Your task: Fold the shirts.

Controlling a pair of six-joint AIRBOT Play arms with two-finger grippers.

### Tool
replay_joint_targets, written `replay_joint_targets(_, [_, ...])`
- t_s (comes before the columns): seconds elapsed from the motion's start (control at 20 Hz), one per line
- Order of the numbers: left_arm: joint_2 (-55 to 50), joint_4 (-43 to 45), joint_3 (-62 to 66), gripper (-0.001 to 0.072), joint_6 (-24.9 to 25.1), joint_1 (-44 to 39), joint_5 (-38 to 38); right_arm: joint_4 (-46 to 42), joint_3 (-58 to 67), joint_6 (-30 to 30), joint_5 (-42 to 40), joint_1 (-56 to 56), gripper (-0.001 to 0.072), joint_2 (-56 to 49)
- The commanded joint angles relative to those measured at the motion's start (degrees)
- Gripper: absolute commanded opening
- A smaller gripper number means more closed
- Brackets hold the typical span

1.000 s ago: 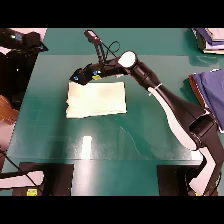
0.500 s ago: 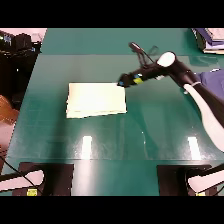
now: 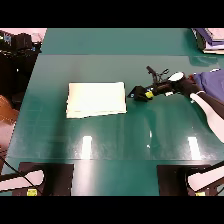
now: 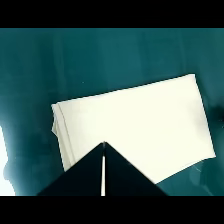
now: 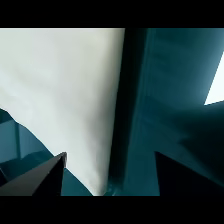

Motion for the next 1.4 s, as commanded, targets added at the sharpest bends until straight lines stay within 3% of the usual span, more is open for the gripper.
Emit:
replay_joint_targets(0.0, [0.0, 0.0, 0.0, 0.0029, 0.0, 0.0, 0.0, 6.1, 4.8, -0.1, 0.9, 3.7, 0.0572, -5.8])
replay_joint_targets(0.15, [0.0, -0.2, 0.0, 0.0028, 0.0, 0.0, 0.0, 8.7, 11.6, 0.3, 0.6, 7.8, 0.0557, -10.3])
replay_joint_targets(0.3, [0.0, -0.2, 0.0, 0.0028, 0.0, 0.0, -1.1, 12.3, 16.2, 0.3, 0.6, 10.8, 0.0434, -14.3])
replay_joint_targets(0.6, [0.0, -1.6, 0.0, 0.0028, -0.2, 0.0, -3.1, 15.0, 17.5, 0.3, 2.8, 11.2, 0.0378, -16.1])
replay_joint_targets(0.85, [0.0, -2.8, 0.0, 0.0028, -0.1, 0.0, -3.5, 3.7, 17.4, 1.2, 11.9, 5.8, 0.0378, -14.4])
replay_joint_targets(1.0, [0.0, -2.8, 0.0, 0.0028, 0.0, 0.0, -3.3, -0.1, 17.4, 4.2, 12.3, 3.4, 0.0379, -12.3])
replay_joint_targets(1.05, [0.0, -2.8, 0.0, 0.0028, 0.0, 0.0, -3.1, 1.2, 17.4, 4.2, 11.5, 3.4, 0.0395, -12.1])
replay_joint_targets(1.15, [0.0, -2.9, 0.0, 0.0028, 0.0, 0.0, -2.5, 3.8, 17.4, 4.2, 9.9, 4.5, 0.0652, -12.7])
replay_joint_targets(1.35, [0.0, -3.0, 0.0, 0.0028, 0.0, 0.0, -2.4, 7.8, 17.4, 5.5, 4.5, 10.1, 0.0658, -16.1])
